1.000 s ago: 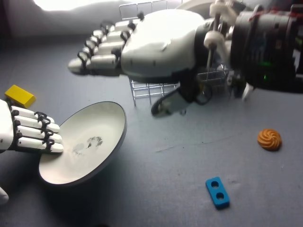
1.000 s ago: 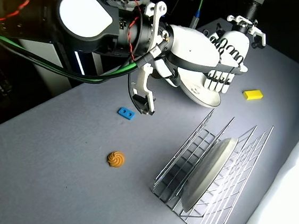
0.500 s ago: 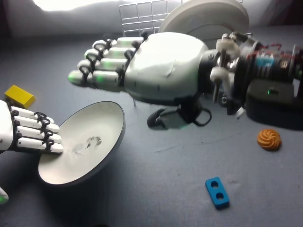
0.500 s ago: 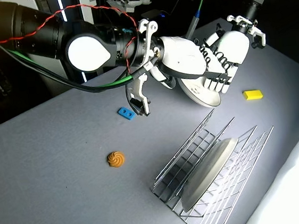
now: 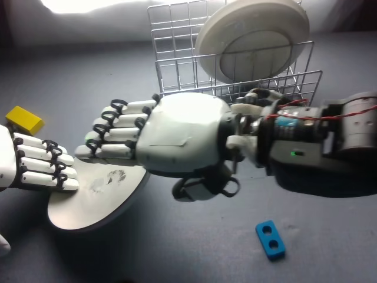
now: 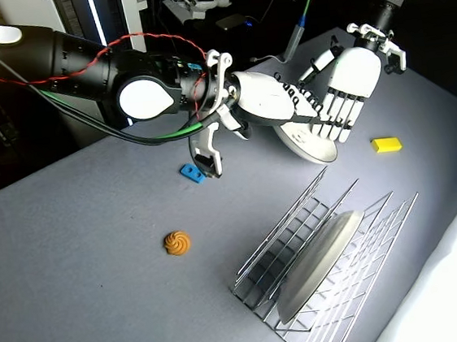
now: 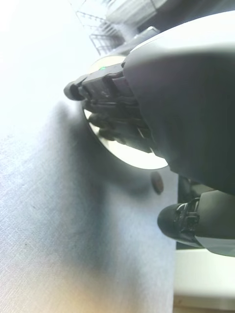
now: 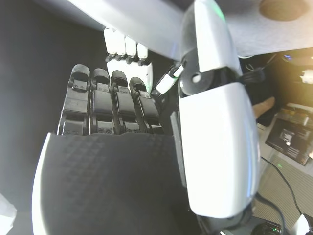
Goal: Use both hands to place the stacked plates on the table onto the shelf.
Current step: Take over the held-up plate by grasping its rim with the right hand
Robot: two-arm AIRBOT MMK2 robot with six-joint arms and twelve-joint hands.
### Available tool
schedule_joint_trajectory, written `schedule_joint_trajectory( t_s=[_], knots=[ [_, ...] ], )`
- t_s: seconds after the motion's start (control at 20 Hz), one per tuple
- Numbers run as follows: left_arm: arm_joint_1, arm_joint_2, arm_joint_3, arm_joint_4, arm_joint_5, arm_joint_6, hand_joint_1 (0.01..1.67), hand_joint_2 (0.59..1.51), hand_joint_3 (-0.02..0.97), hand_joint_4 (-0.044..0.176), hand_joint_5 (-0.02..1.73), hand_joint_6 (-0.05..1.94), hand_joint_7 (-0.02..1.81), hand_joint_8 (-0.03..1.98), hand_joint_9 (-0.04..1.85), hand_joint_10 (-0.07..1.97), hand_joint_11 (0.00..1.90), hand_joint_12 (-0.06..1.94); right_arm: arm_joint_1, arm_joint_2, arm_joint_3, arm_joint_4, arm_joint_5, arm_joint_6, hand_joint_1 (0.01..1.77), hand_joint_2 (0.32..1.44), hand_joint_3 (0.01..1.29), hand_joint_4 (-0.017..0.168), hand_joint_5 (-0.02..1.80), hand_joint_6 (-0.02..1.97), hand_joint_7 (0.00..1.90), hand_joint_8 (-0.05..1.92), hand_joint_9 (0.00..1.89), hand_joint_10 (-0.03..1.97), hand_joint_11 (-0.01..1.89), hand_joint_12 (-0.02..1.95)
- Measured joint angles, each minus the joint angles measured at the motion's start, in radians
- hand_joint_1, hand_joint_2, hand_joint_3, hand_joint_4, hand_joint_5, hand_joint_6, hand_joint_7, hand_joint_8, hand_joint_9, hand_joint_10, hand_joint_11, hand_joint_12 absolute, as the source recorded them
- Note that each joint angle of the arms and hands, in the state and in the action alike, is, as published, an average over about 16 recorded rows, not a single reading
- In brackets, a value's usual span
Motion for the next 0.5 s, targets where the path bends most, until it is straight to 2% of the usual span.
schedule_joint_trajectory(
  t_s=[0.5],
  knots=[
    [0.001,-0.001,0.001,-0.001,0.000,0.000,0.02,1.090,0.017,-0.003,0.00,-0.01,-0.01,-0.01,-0.02,-0.04,0.02,0.00,-0.031,-0.147,0.143,0.043,0.012,-0.045,1.31,1.00,0.02,0.002,0.02,0.01,0.02,0.03,0.02,0.00,0.02,0.00]
  ],
)
